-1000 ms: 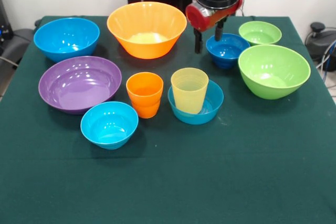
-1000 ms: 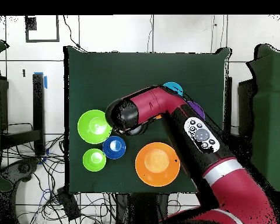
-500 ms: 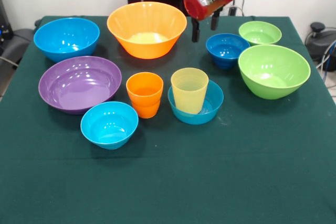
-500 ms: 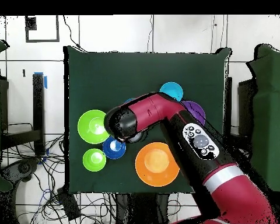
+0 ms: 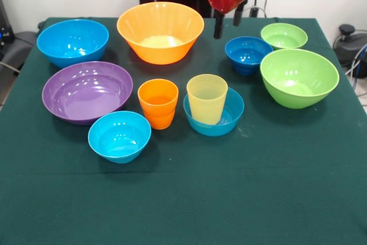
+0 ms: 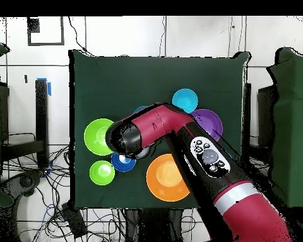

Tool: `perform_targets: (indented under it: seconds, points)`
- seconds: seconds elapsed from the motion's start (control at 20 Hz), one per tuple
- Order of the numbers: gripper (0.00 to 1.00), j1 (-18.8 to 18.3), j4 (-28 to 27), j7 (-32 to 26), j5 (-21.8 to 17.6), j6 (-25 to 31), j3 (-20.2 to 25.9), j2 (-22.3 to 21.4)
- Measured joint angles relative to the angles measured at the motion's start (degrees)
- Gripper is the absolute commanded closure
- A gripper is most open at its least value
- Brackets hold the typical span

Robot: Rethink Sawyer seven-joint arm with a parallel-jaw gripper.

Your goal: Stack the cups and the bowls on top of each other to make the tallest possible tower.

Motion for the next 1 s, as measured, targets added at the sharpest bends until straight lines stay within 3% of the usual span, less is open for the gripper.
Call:
perform_targets:
  seconds: [1.0]
  points:
    - [0.0,2.6,1.5,0.1,0.0,-2.3,-4.2,0.2]
